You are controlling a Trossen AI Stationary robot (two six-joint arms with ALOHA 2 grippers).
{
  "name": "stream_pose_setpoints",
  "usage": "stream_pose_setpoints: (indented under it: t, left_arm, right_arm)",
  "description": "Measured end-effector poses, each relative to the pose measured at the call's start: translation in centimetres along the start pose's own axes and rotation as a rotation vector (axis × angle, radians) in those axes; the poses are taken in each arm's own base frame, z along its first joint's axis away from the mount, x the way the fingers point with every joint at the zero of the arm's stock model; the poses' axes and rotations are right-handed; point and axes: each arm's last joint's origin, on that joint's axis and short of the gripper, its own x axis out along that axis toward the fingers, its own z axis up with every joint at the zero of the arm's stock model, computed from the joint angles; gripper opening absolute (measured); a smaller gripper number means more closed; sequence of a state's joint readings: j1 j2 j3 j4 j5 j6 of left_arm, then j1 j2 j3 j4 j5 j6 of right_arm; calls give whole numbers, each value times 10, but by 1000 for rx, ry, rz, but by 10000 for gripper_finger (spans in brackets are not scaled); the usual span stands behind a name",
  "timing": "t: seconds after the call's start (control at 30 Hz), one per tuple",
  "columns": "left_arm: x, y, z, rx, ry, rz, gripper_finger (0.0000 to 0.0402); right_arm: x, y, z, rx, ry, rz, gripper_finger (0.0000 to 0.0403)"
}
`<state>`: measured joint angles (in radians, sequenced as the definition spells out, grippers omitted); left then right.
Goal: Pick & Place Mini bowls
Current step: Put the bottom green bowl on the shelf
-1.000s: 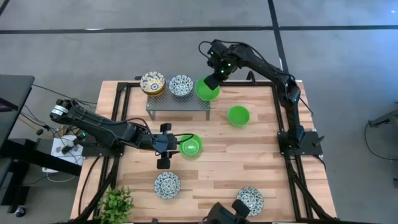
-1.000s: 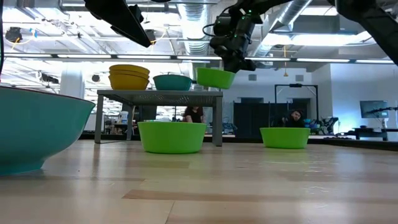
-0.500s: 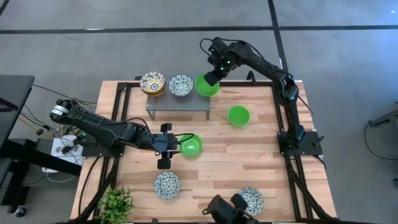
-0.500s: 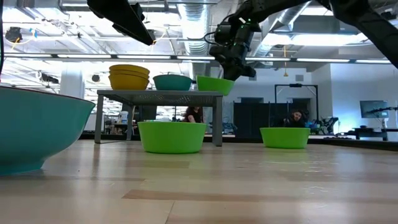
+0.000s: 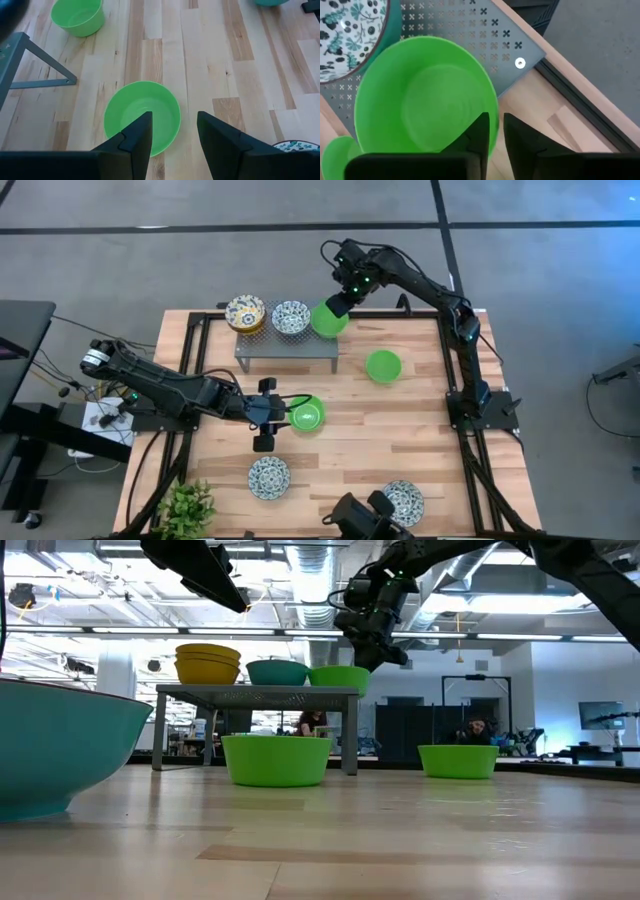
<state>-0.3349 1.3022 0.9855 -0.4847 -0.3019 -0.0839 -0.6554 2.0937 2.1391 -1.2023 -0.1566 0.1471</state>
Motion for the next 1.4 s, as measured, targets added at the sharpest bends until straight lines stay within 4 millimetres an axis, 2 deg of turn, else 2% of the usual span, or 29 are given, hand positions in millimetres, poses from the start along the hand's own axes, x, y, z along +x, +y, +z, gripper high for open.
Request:
stream_pose_setpoints:
  t: [0.23,0.33,0.53,0.63,0.77,0.93,1.1,1.27,1.4]
  left_arm:
    - [0,0,0,0,0,0,158]
    - [0,0,0,0,0,0,158]
    - [0,0,0,0,0,0,158]
    - [0,0,0,-3,0,0,158]
    - [0,0,0,-3,0,0,158]
    - [0,0,0,-3,0,0,158]
    - [0,0,0,-3,0,0,158]
    - [0,0,0,-3,0,0,158]
    - [0,0,0,-3,0,0,158]
  right_arm:
    - [-1,1,2,-103,-17,0,78]
    - [-10,2,2,-104,-9,-3,81]
    - [-41,13,-3,-117,27,-1,81]
    - [-46,20,-11,-157,90,-51,74]
    - [-44,28,-21,-180,176,-149,50]
    - [-40,41,-22,-206,172,-140,6]
    - [-35,48,-27,-177,198,-145,2]
    - [-16,41,-33,-142,268,-192,1]
    - [-3,38,-32,-142,253,-187,1]
